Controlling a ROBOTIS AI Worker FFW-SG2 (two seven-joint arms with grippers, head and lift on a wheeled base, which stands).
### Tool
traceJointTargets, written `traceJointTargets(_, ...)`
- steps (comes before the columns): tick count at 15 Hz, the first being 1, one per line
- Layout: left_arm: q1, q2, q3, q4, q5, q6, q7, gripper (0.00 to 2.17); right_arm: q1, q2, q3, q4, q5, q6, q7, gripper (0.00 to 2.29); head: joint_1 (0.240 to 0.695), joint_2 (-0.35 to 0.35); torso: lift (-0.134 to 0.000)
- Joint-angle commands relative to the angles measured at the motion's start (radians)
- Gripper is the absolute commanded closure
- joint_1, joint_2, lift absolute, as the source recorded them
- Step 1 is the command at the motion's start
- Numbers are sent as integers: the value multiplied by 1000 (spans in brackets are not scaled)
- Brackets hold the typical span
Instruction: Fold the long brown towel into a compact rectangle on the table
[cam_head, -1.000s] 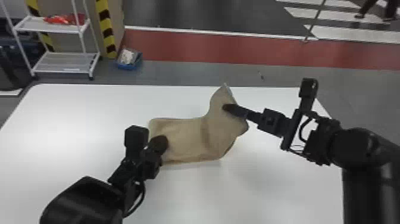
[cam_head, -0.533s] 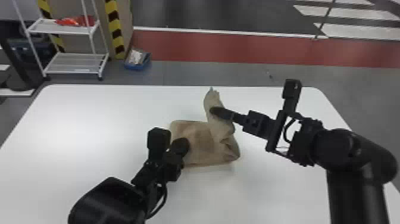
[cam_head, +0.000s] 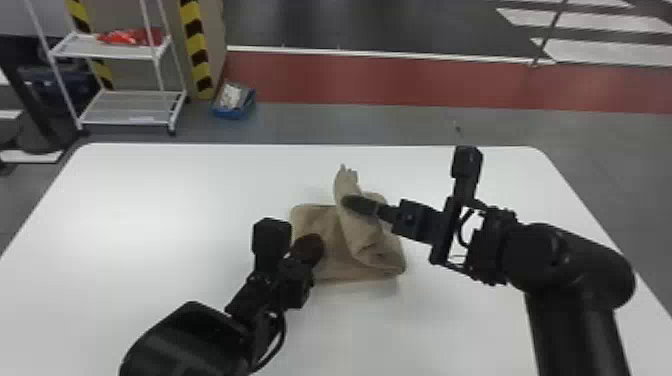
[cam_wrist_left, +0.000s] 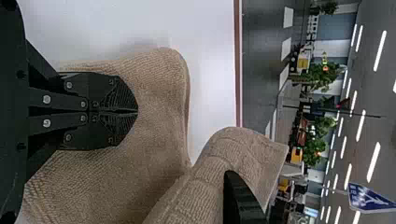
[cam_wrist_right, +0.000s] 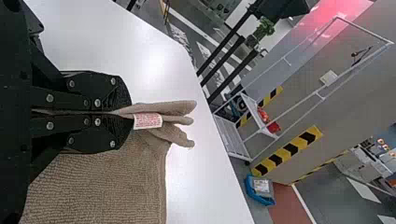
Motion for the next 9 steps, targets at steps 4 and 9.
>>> traceJointTargets(4,19,5,7,-8,0,-5,1,2142,24,1,41,-1,-8,-27,-5,984,695,-73,-124)
traceJointTargets(9,27,5,5,-11,-3,-5,6,2142,98,1,21,-84,-85,-24,-5,19,695,-56,-124)
